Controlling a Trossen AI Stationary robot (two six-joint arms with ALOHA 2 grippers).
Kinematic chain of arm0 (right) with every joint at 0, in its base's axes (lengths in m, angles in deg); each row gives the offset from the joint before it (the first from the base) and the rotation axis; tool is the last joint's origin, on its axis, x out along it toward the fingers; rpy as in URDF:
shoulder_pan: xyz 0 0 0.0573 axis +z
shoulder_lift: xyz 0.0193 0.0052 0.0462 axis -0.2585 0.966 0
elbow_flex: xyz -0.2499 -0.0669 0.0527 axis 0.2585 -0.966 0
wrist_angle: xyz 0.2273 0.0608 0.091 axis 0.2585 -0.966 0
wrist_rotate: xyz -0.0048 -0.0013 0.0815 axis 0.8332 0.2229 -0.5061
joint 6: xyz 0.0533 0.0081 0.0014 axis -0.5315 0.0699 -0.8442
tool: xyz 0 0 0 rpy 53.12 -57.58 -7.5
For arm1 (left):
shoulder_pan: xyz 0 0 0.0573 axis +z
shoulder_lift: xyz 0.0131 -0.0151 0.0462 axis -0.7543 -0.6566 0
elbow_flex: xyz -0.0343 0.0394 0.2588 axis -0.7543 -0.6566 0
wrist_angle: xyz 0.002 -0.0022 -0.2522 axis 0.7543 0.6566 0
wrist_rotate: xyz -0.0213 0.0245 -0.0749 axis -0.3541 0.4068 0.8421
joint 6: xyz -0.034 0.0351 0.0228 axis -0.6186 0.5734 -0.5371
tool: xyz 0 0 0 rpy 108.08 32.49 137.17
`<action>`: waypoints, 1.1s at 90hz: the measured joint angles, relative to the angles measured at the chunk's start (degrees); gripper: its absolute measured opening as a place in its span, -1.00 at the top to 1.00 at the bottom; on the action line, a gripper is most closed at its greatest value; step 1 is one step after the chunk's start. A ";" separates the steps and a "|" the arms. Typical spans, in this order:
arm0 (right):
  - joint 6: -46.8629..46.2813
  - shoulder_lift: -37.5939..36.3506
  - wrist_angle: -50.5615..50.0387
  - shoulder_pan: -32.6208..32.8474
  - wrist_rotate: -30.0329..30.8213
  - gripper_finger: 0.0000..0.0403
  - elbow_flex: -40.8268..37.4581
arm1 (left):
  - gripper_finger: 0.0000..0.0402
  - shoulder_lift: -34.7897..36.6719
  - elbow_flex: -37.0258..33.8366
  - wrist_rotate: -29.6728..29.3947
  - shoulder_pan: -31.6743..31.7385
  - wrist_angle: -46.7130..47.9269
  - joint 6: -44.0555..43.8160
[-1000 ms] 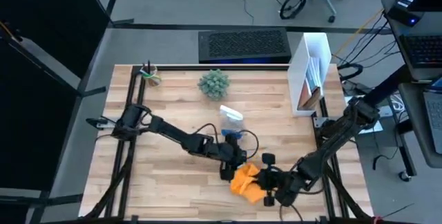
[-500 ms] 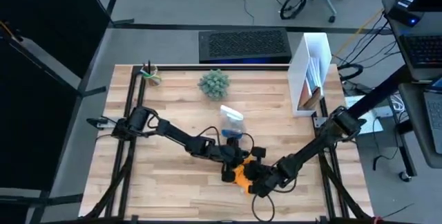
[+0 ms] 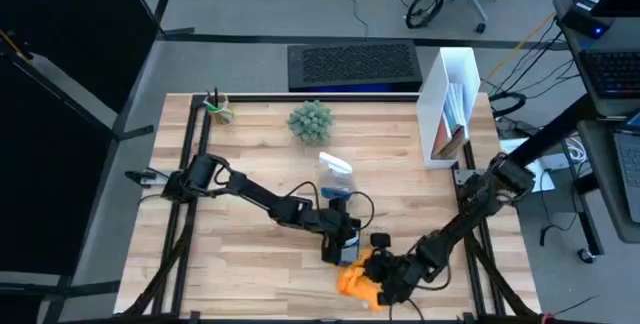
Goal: Apply microfiber cloth
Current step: Wipe the front of the cellphone with the yellow microfiber cloth
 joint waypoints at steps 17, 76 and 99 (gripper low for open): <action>4.23 0.15 -0.54 -3.95 8.67 0.98 0.07 | 0.93 -0.04 -0.11 -0.23 -0.03 -1.31 -0.02; 3.41 7.58 11.02 -1.27 -3.22 0.98 -0.05 | 0.93 -0.07 -0.11 -0.38 0.15 -1.42 -1.14; 6.11 7.25 11.11 -7.24 5.73 0.98 0.08 | 0.93 -0.07 -0.15 -0.37 0.12 -1.94 -1.16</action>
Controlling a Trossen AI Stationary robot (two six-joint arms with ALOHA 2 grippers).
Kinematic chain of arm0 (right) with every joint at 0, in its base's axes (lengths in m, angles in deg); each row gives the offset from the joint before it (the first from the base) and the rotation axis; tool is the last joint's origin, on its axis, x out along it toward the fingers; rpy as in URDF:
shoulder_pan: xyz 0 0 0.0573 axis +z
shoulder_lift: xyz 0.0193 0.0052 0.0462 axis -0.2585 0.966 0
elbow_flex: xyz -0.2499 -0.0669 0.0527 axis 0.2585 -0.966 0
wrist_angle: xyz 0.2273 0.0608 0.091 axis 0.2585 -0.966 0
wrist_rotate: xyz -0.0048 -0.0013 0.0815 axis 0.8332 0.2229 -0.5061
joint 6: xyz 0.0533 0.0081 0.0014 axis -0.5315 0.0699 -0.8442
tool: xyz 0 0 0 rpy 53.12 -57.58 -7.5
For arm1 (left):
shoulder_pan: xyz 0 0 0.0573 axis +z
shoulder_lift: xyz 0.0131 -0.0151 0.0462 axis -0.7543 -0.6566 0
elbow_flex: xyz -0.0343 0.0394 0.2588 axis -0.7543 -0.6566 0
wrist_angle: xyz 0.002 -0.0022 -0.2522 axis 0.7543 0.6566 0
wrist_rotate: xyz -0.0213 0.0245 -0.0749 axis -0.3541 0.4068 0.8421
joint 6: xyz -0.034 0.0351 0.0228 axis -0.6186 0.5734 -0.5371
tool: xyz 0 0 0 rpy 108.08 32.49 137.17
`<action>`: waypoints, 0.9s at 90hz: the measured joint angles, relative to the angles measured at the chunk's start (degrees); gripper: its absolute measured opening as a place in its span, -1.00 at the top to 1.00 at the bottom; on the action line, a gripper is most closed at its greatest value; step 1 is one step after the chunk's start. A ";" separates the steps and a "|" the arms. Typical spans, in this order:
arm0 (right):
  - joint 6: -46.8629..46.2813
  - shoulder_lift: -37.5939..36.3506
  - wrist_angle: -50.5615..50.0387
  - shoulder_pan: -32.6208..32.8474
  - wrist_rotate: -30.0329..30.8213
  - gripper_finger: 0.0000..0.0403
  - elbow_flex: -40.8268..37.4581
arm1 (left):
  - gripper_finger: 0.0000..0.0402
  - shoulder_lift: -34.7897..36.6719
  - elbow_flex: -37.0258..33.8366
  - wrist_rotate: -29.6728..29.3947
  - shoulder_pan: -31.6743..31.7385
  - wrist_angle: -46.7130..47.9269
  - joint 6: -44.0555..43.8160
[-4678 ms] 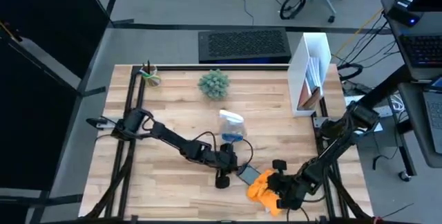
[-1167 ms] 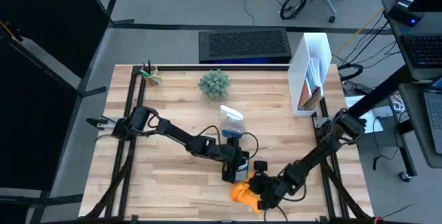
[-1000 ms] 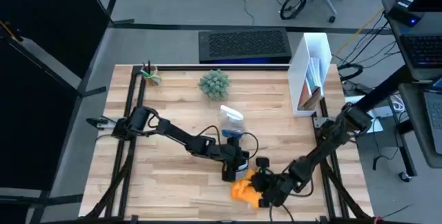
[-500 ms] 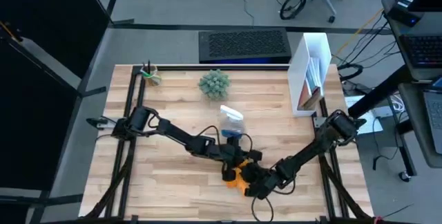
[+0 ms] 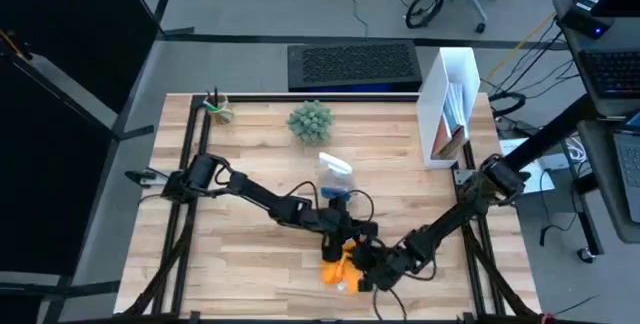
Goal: Apply microfiber cloth
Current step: Wipe the front of the cellphone with the yellow microfiber cloth
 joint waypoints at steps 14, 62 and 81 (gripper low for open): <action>-4.53 4.71 1.98 -2.16 0.70 0.98 0.15 | 0.93 -0.02 0.00 -0.06 0.02 -0.12 0.00; -6.53 5.61 7.28 6.93 -9.99 0.98 0.21 | 0.93 -0.26 -0.09 -0.35 0.04 0.37 0.02; -0.01 3.01 3.92 6.39 -8.91 0.98 -0.03 | 0.93 0.43 -0.09 -0.14 0.00 0.49 -0.21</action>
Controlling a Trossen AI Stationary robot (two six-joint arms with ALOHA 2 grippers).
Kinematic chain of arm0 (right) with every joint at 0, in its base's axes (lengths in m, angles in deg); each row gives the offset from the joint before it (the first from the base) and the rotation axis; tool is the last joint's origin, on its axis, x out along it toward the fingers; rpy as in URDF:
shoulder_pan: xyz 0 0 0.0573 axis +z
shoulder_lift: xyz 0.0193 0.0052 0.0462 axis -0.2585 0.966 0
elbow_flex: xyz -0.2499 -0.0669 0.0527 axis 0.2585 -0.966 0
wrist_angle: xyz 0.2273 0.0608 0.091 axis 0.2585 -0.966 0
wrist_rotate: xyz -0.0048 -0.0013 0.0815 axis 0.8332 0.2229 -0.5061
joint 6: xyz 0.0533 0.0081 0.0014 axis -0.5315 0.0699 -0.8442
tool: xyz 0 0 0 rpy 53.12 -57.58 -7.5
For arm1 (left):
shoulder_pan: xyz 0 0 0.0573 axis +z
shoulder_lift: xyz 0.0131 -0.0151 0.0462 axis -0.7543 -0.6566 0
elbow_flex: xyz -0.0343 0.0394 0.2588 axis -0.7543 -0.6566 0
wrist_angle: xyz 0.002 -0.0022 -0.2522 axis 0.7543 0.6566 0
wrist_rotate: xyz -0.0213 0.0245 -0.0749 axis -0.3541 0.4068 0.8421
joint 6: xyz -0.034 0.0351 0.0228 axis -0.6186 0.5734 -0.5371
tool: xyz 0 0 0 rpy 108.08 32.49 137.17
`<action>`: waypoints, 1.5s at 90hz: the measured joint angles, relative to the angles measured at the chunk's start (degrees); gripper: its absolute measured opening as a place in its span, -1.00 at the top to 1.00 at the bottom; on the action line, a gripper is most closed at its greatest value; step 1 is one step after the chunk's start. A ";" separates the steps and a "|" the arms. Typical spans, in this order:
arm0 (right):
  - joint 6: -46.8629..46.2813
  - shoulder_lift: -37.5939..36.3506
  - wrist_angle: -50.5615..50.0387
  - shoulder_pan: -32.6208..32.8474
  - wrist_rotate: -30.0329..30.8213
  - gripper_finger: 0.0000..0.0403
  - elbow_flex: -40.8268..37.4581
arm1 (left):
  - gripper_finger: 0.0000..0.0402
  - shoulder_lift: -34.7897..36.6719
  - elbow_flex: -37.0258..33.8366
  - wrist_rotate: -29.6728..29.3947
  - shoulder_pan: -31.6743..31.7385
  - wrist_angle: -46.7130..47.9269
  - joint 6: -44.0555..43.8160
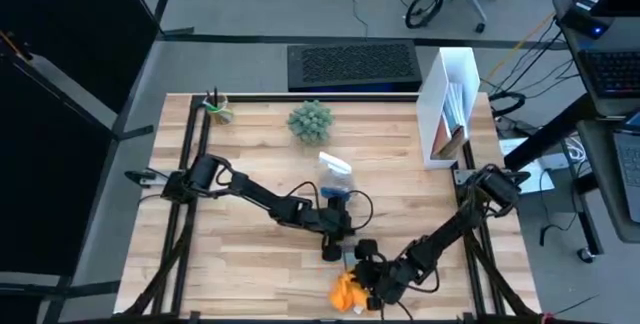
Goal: Apply microfiber cloth
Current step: Wipe the front of the cellphone with the yellow microfiber cloth
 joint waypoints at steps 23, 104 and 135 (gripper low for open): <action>0.56 -12.15 -10.98 -0.01 2.18 0.98 -0.07 | 0.93 2.27 2.01 0.20 -1.74 -0.51 -0.08; -21.86 0.11 -16.77 2.40 11.32 0.98 0.29 | 0.93 -5.15 3.32 6.60 -0.79 -6.21 -0.21; -20.83 0.32 -6.09 7.12 4.10 0.98 0.27 | 0.93 -5.37 3.18 5.75 -0.22 -5.61 -0.85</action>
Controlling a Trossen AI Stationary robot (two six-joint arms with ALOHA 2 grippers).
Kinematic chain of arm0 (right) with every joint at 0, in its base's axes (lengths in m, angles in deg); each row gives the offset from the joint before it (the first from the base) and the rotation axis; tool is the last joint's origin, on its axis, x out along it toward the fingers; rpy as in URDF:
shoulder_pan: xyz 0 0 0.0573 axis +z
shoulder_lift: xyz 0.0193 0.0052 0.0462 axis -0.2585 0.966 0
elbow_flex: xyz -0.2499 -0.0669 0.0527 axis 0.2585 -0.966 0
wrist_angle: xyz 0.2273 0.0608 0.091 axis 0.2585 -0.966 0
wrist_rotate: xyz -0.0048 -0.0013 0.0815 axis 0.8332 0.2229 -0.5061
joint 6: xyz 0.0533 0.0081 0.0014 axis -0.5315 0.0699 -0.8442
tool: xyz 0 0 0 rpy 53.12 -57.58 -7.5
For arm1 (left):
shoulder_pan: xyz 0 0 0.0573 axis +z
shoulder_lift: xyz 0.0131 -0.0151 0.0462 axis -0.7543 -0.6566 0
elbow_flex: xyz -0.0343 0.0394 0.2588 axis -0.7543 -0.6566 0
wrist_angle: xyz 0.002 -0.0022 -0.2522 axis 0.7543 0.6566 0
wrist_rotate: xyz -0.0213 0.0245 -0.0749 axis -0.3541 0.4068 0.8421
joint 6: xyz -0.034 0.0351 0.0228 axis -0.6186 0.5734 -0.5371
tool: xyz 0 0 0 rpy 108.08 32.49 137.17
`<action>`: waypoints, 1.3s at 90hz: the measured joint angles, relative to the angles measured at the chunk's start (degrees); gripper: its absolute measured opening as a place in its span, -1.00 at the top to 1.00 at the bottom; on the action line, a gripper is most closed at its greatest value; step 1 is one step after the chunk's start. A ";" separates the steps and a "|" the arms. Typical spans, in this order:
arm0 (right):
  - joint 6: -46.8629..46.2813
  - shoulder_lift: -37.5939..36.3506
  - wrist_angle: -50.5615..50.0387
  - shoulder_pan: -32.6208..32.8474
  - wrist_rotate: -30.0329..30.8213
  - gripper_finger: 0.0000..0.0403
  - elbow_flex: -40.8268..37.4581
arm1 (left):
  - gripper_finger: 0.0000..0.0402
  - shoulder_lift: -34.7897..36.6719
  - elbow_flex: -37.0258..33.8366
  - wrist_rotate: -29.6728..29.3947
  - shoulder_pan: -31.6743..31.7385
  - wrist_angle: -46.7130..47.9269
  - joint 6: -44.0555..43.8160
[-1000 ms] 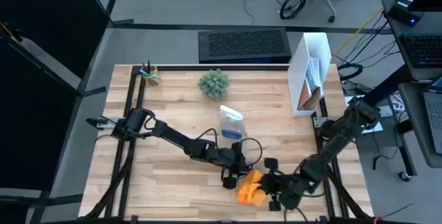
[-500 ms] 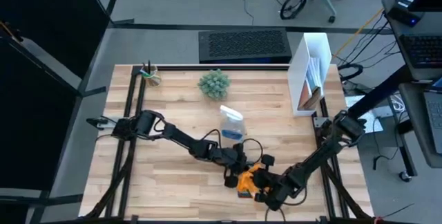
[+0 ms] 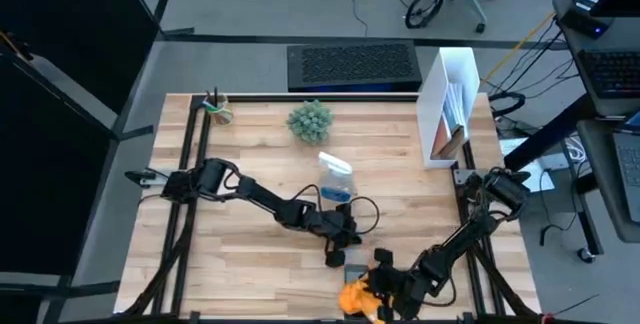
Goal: Apply microfiber cloth
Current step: Wipe the front of the cellphone with the yellow microfiber cloth
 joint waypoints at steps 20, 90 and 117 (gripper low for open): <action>-1.40 -0.51 -10.46 -3.86 4.75 0.98 0.06 | 0.93 0.17 -0.04 -0.04 -0.02 -0.16 -0.74; -19.22 -28.00 -52.81 7.28 20.93 0.98 3.33 | 0.93 15.47 -0.15 -4.23 -6.07 17.37 -0.73; -8.58 -24.63 -32.11 -0.85 17.00 0.98 -3.01 | 0.93 10.66 -0.09 -0.45 -11.48 1.45 2.25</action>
